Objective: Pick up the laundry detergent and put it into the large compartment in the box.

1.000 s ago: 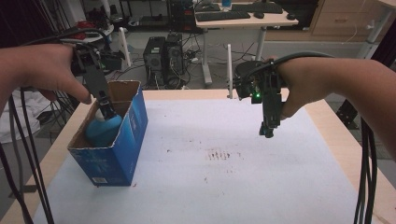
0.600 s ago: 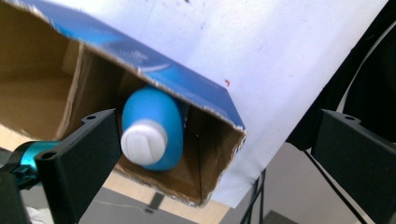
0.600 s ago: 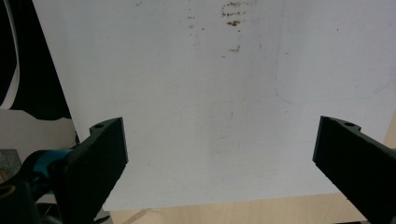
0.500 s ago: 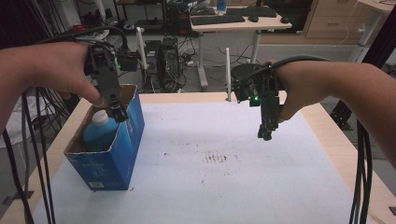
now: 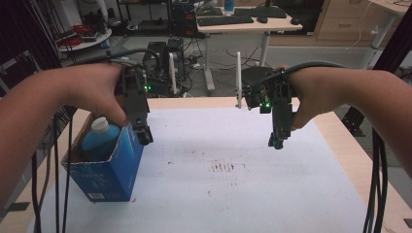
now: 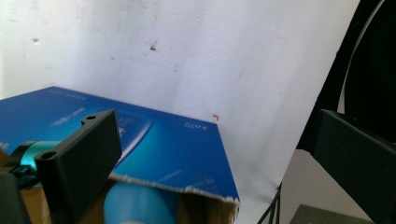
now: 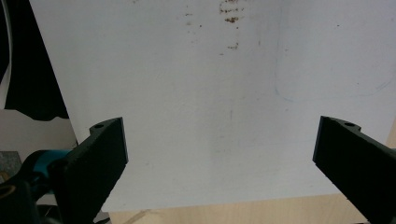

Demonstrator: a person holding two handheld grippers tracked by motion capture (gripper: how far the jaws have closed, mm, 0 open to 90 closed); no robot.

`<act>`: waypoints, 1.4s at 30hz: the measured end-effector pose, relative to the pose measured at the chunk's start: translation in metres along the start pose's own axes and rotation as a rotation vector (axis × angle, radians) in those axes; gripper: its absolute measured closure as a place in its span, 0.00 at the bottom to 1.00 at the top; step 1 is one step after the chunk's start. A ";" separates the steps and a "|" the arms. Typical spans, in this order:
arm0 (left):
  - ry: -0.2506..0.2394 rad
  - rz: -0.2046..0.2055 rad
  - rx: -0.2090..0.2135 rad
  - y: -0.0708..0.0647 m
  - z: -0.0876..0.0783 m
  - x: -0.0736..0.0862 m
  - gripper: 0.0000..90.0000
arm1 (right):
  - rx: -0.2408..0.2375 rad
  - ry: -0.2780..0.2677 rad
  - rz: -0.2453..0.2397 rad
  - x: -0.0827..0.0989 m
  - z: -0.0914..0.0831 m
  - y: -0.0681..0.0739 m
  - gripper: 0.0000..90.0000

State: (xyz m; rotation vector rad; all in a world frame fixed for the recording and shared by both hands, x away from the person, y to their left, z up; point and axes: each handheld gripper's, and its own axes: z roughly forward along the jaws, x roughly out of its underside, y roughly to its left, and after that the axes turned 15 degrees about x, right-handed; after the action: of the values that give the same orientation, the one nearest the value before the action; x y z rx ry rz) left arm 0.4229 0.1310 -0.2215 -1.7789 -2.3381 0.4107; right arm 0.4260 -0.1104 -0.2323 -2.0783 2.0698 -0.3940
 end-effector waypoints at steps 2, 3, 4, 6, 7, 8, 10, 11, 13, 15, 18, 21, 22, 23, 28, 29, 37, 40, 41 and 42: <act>0.003 0.006 0.011 0.003 0.006 -0.003 0.02 | -0.003 -0.002 -0.002 0.001 0.002 -0.001 0.02; 0.002 0.020 0.002 0.004 0.008 -0.005 0.02 | -0.002 0.000 0.007 0.002 0.002 -0.001 0.02; 0.005 0.031 -0.007 0.006 0.011 -0.006 0.02 | -0.004 0.002 0.002 0.002 0.003 -0.001 0.02; 0.006 0.031 -0.003 0.010 0.015 -0.008 0.02 | -0.004 0.001 0.000 0.003 0.004 -0.002 0.02; 0.016 0.036 -0.003 0.012 0.016 -0.009 0.02 | -0.006 -0.003 -0.006 0.003 0.004 -0.003 0.02; 0.013 0.025 -0.001 0.013 0.017 -0.009 0.02 | -0.005 -0.004 0.001 0.003 0.004 -0.003 0.02; 0.018 0.027 -0.007 0.016 0.018 -0.011 0.02 | -0.005 0.001 0.002 0.004 0.004 -0.003 0.02; 0.018 0.028 -0.003 0.017 0.019 -0.011 0.02 | -0.005 0.002 0.005 0.004 0.005 -0.003 0.02; 0.021 0.030 -0.002 0.018 0.020 -0.013 0.02 | -0.009 0.003 0.003 0.005 0.006 -0.004 0.02; 0.024 0.033 0.002 0.019 0.021 -0.014 0.02 | -0.011 0.005 0.005 0.006 0.006 -0.004 0.02; 0.034 0.032 0.003 0.020 0.023 -0.015 0.02 | -0.010 0.005 0.003 0.006 0.007 -0.005 0.02; 0.040 0.038 0.009 0.019 0.025 -0.016 0.02 | -0.011 0.003 0.004 0.006 0.007 -0.005 0.02; 0.040 0.047 0.009 0.020 0.026 -0.017 0.02 | -0.011 0.004 0.002 0.006 0.007 -0.005 0.02; 0.041 0.046 0.012 0.019 0.026 -0.017 0.02 | -0.011 0.005 0.002 0.006 0.007 -0.005 0.02; 0.043 0.048 0.012 0.018 0.027 -0.017 0.02 | -0.012 0.005 -0.003 0.005 0.008 -0.005 0.02; 0.042 0.048 0.021 0.018 0.027 -0.016 0.02 | -0.012 0.004 -0.002 0.005 0.008 -0.005 0.02; 0.042 0.059 0.018 0.014 0.028 -0.016 0.02 | -0.010 0.015 0.009 0.004 0.007 -0.004 0.02; 0.041 0.060 0.021 0.014 0.028 -0.016 0.02 | -0.006 0.003 -0.008 0.003 0.006 -0.004 0.02; 0.041 0.061 0.025 0.014 0.029 -0.016 0.02 | -0.008 0.006 0.002 0.003 0.006 -0.002 0.02; 0.038 0.061 0.025 0.015 0.029 -0.015 0.02 | -0.008 0.004 -0.003 0.002 0.005 -0.002 0.02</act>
State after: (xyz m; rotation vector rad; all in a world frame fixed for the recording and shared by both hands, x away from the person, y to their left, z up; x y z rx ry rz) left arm 0.4318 0.1165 -0.2530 -1.8338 -2.2489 0.4094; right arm 0.4299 -0.1129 -0.2363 -2.0869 2.0745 -0.3906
